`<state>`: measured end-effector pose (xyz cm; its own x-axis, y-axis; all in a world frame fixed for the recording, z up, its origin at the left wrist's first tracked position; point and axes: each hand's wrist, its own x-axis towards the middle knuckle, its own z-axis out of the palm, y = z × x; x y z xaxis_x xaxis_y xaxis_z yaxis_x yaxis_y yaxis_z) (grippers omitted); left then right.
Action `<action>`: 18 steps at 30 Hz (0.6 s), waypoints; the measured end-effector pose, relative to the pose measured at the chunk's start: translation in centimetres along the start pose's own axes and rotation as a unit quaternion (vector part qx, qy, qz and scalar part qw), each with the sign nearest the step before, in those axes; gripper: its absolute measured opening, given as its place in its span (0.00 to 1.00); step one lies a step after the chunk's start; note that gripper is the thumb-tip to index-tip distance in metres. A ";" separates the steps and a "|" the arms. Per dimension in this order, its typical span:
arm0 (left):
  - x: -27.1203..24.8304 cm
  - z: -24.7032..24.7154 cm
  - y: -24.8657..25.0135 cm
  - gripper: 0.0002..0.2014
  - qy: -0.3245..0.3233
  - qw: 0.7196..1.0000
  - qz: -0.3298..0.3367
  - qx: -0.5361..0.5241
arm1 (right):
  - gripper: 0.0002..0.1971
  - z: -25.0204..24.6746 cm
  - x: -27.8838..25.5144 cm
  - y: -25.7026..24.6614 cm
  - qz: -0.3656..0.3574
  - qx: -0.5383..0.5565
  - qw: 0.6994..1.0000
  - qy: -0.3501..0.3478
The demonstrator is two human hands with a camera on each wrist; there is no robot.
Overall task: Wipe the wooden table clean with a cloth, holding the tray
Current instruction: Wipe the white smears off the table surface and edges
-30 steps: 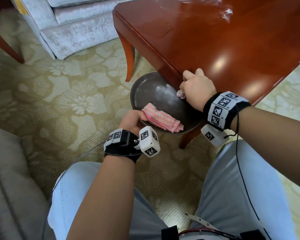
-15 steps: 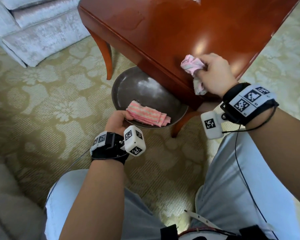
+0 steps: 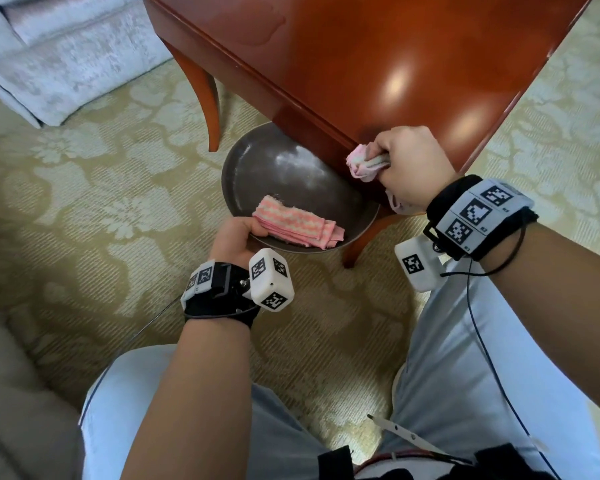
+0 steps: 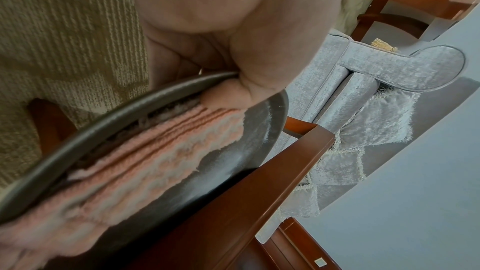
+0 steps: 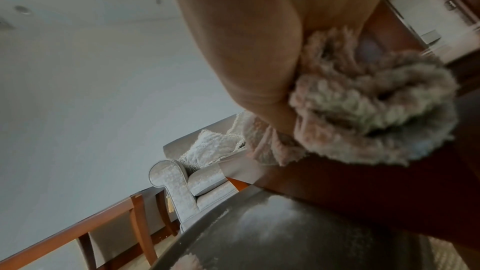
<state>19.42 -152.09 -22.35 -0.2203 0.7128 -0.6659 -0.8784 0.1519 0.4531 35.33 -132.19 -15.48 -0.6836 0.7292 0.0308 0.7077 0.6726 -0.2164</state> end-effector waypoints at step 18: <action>1.6 -0.7 0.8 0.18 0.009 0.999 -0.012 -0.041 | 0.09 1.8 6.3 -3.7 0.039 0.033 0.998 0.030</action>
<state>18.10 -151.35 -23.48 -0.2052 0.6965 -0.6876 -0.9153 0.1122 0.3869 28.07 -130.34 -16.28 -0.6134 0.7868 0.0692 0.7438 0.6048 -0.2845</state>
